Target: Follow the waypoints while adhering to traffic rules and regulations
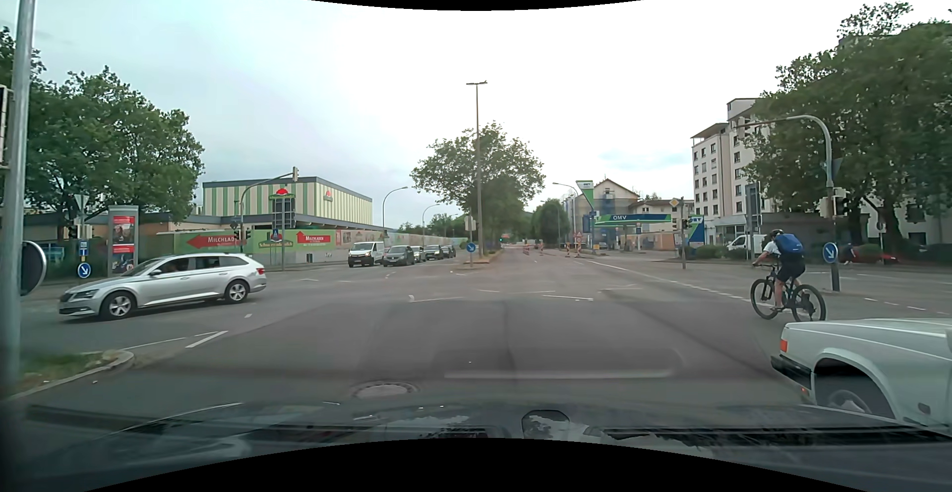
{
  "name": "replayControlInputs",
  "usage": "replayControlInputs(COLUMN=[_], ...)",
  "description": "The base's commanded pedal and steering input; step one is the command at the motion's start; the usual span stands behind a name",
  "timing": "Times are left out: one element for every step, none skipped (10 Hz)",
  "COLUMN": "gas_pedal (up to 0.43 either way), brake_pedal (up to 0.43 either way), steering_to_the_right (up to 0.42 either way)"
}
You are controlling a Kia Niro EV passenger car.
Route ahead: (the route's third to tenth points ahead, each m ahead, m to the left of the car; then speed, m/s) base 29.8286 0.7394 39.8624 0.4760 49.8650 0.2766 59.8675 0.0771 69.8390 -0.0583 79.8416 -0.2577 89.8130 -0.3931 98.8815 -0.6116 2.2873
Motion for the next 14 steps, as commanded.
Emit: replayControlInputs(gas_pedal=[0.280, 0.280, 0.280, 0.280, 0.280, 0.280, 0.280, 0.280, 0.280, 0.280, 0.280, 0.268, 0.268, 0.248], brake_pedal=[0.000, 0.000, 0.000, 0.000, 0.000, 0.000, 0.000, 0.000, 0.000, 0.000, 0.000, 0.000, 0.000, 0.000], steering_to_the_right=[-0.004, -0.003, 0.000, 0.003, 0.006, 0.006, 0.008, 0.014, 0.018, 0.018, 0.019, 0.019, 0.020, 0.021])
